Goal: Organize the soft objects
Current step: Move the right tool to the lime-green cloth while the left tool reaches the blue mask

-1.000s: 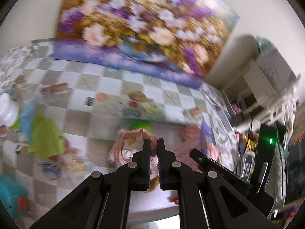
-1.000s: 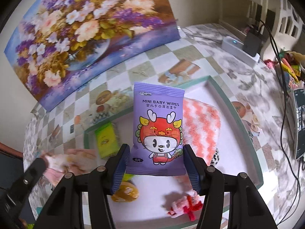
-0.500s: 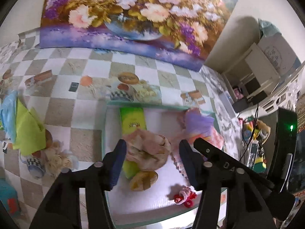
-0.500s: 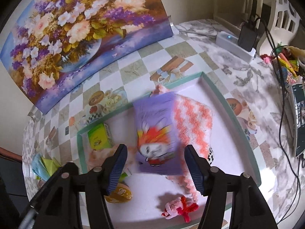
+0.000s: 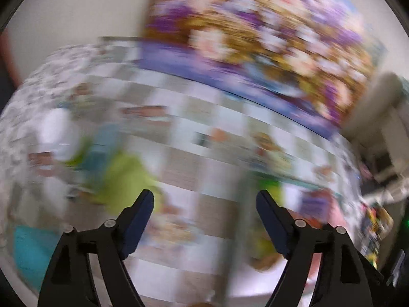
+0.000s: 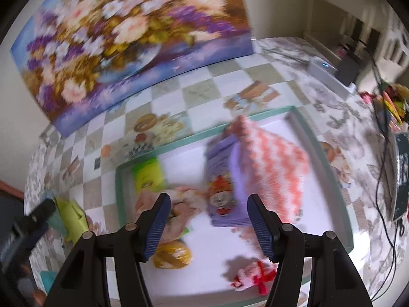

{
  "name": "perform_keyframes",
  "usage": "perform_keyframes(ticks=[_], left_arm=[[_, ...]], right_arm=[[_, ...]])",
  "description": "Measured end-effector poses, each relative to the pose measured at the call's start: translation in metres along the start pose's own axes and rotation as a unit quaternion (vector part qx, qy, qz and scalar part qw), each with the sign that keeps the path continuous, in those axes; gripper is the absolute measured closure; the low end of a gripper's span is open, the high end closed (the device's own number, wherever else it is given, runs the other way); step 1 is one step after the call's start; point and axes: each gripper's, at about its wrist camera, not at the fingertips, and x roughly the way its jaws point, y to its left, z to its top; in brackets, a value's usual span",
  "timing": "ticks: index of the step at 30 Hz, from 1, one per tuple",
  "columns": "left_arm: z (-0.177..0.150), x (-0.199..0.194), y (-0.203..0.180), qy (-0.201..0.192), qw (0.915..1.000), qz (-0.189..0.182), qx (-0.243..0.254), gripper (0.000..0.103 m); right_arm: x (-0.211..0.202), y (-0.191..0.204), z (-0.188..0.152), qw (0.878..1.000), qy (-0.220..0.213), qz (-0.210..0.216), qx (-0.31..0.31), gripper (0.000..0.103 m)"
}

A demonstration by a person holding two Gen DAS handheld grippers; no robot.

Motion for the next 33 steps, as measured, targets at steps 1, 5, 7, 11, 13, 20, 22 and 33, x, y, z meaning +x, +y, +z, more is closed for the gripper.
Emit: perform_keyframes(ticks=[1, 5, 7, 11, 13, 20, 22, 33], left_arm=[[0.003, 0.0, 0.014, -0.004, 0.9997, 0.019, -0.013, 0.014], [0.013, 0.002, 0.075, -0.008, 0.9936, 0.084, -0.076, 0.012], [0.015, 0.004, 0.101, -0.002, 0.9892, 0.101, -0.105, 0.012], [0.016, 0.004, 0.141, 0.002, 0.9821, 0.123, -0.143, 0.012], [0.017, 0.003, 0.152, 0.001, 0.9803, 0.126, -0.152, 0.012], [0.02, 0.016, 0.158, 0.022, 0.9814, 0.12, -0.148, 0.012], [0.02, 0.022, 0.156, 0.029, 0.9819, 0.119, -0.144, 0.012], [0.019, 0.037, 0.167, 0.044, 0.9791, 0.111, -0.165, 0.012]], right_arm=[[0.001, 0.011, -0.002, 1.0, -0.001, 0.002, -0.014, 0.037], [0.005, 0.052, -0.01, 0.998, 0.002, 0.029, -0.064, 0.037], [0.01, 0.075, -0.016, 0.995, 0.009, 0.05, -0.086, 0.037], [0.019, 0.116, -0.032, 0.989, 0.022, 0.078, -0.127, 0.037], [0.024, 0.135, -0.039, 0.985, 0.027, 0.086, -0.145, 0.037], [0.05, 0.185, -0.059, 0.974, 0.051, 0.115, -0.188, 0.037], [0.058, 0.194, -0.062, 0.972, 0.053, 0.115, -0.2, 0.037], [0.091, 0.231, -0.074, 0.963, 0.063, 0.12, -0.234, 0.03]])
